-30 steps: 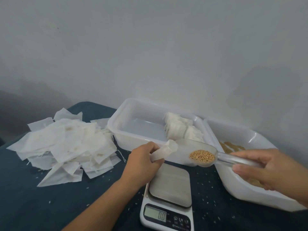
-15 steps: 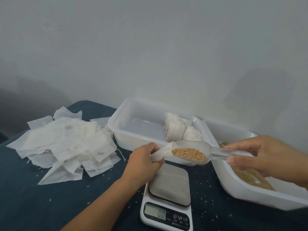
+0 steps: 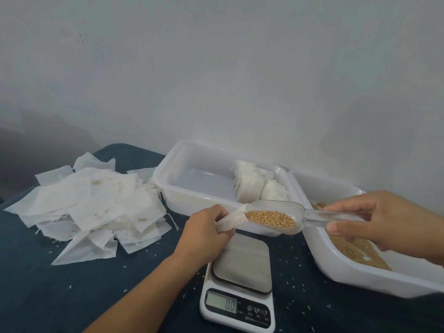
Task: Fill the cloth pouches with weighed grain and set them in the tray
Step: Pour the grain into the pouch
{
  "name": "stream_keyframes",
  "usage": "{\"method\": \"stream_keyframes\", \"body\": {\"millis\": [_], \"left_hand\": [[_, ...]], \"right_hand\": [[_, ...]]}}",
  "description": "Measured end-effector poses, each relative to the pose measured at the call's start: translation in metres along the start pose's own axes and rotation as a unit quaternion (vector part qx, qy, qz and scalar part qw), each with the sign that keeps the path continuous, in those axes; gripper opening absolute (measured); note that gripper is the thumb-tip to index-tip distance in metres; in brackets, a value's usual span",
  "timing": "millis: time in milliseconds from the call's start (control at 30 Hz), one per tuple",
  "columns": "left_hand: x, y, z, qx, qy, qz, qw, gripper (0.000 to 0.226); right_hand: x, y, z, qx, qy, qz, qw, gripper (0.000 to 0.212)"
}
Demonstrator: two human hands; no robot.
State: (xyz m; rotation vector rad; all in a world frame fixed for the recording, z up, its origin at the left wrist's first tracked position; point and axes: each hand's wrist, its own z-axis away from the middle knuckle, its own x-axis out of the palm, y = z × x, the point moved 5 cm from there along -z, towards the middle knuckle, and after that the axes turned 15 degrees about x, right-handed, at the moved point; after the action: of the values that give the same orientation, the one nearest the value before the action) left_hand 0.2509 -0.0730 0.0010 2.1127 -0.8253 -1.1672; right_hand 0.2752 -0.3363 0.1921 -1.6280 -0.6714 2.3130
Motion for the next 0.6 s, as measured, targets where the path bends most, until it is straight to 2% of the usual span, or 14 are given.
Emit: {"method": "stream_keyframes", "body": {"millis": [600], "left_hand": [[-0.0003, 0.0004, 0.0002, 0.006, 0.001, 0.006, 1.0, 0.012]], "right_hand": [[-0.0003, 0.0017, 0.0016, 0.0, 0.014, 0.005, 1.0, 0.037]]}}
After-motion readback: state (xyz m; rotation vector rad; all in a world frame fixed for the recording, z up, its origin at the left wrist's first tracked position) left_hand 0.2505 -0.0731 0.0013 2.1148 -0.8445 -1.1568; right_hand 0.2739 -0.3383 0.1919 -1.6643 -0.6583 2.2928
